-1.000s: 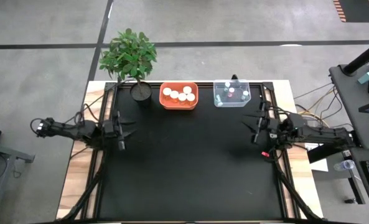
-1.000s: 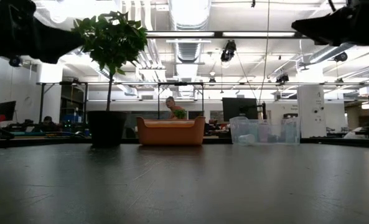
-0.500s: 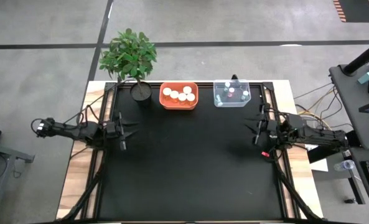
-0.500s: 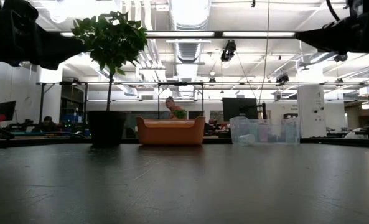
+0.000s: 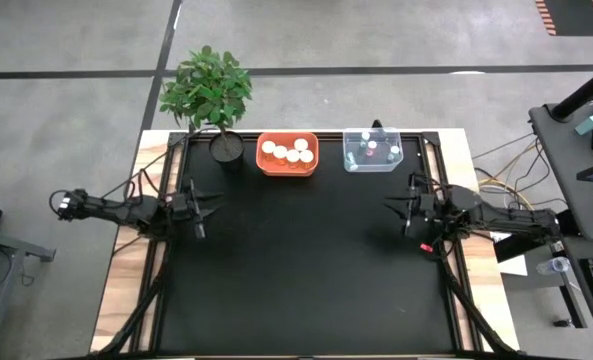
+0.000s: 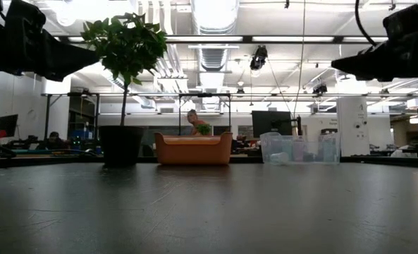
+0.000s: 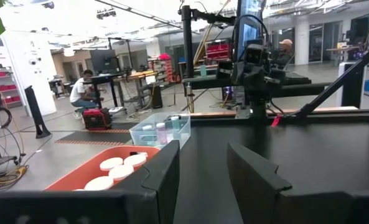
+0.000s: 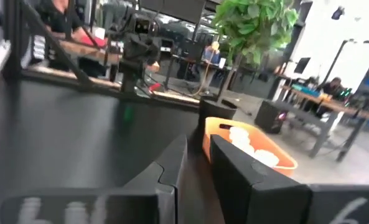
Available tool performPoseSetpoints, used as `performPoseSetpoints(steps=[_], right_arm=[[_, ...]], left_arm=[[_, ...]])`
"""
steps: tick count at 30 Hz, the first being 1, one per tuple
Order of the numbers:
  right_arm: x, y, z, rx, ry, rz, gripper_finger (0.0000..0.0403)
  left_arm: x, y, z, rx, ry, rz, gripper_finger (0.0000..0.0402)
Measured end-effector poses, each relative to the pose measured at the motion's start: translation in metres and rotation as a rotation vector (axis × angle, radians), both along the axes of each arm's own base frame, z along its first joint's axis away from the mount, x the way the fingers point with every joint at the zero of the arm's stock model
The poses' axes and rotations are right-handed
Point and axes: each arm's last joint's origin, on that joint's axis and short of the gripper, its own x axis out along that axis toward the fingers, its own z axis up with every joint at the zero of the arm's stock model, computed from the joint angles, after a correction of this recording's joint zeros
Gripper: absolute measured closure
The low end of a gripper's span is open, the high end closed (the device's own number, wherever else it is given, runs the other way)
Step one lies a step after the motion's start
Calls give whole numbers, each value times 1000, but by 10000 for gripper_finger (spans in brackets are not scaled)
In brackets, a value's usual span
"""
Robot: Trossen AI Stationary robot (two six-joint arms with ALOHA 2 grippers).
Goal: Pick and place medicine bottles into bin by pill shape (circle, oval)
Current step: Return to Home Position
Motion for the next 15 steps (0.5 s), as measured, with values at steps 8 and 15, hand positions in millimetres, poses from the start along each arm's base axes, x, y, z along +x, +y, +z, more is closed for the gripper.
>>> performPoseSetpoints(steps=[8, 15], right_arm=[[0, -2, 4, 203, -79, -40, 340], [0, -2, 2, 221, -58, -44, 339]], left_arm=[[2, 0, -3, 10, 31, 0, 286], [4, -1, -5, 14, 56, 0, 286]])
